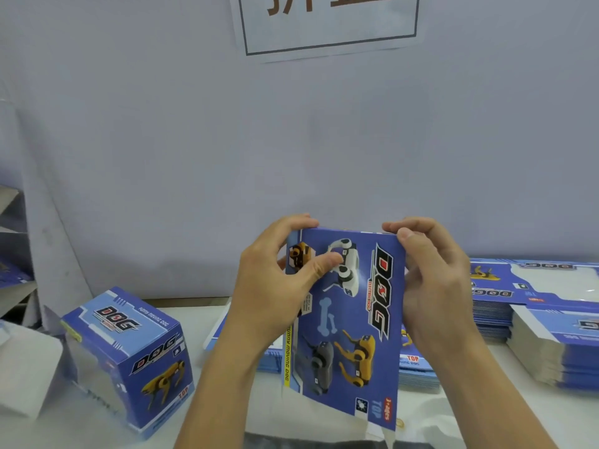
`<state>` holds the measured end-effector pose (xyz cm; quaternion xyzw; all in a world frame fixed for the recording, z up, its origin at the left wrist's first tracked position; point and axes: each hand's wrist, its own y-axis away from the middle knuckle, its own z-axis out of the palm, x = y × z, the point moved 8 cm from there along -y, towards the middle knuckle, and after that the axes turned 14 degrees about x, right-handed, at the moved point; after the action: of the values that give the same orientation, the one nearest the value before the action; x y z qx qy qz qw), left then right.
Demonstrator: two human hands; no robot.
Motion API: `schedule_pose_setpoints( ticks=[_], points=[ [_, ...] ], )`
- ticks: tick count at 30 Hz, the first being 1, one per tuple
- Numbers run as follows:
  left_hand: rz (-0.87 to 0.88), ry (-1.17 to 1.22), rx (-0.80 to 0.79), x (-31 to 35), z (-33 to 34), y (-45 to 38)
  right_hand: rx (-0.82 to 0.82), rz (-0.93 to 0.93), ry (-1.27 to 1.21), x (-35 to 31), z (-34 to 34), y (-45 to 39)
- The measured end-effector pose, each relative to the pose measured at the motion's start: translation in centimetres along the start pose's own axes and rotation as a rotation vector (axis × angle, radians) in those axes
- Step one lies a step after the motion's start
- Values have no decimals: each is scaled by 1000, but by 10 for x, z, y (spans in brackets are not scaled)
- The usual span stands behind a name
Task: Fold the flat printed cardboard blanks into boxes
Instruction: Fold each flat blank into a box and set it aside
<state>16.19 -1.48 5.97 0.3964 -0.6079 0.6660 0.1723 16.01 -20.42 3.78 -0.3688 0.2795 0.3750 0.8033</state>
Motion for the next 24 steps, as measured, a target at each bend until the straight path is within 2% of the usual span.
schedule_pose_setpoints(
  ticks=[2,5,11,15,16,17,19,21,23,24],
  points=[
    [5,-1,-6,2,-4,0,-27,0,14,-1,2,0],
    [44,-45,88,10,-17,-1,-68,-50,97,-6,9,1],
    [1,-15,430,-2,-57,-1,-31,-351,392,-39,12,12],
    [-150,-21,545,-37,-61,10,223,-790,604,-74,17,37],
    [-207,-12,568,-48,-59,14,243,-864,595,-78,22,46],
    [-262,-5,596,-58,-58,18,190,-898,573,-77,31,53],
    [-349,1,665,-73,-56,25,-84,-841,565,-61,55,64],
    [-424,10,717,-84,-54,30,-384,-633,731,-23,68,73],
    [-505,19,738,-93,-51,35,-556,-351,1046,22,52,80],
    [-549,32,740,-97,-48,37,-562,-173,1163,41,33,80]
  ],
)
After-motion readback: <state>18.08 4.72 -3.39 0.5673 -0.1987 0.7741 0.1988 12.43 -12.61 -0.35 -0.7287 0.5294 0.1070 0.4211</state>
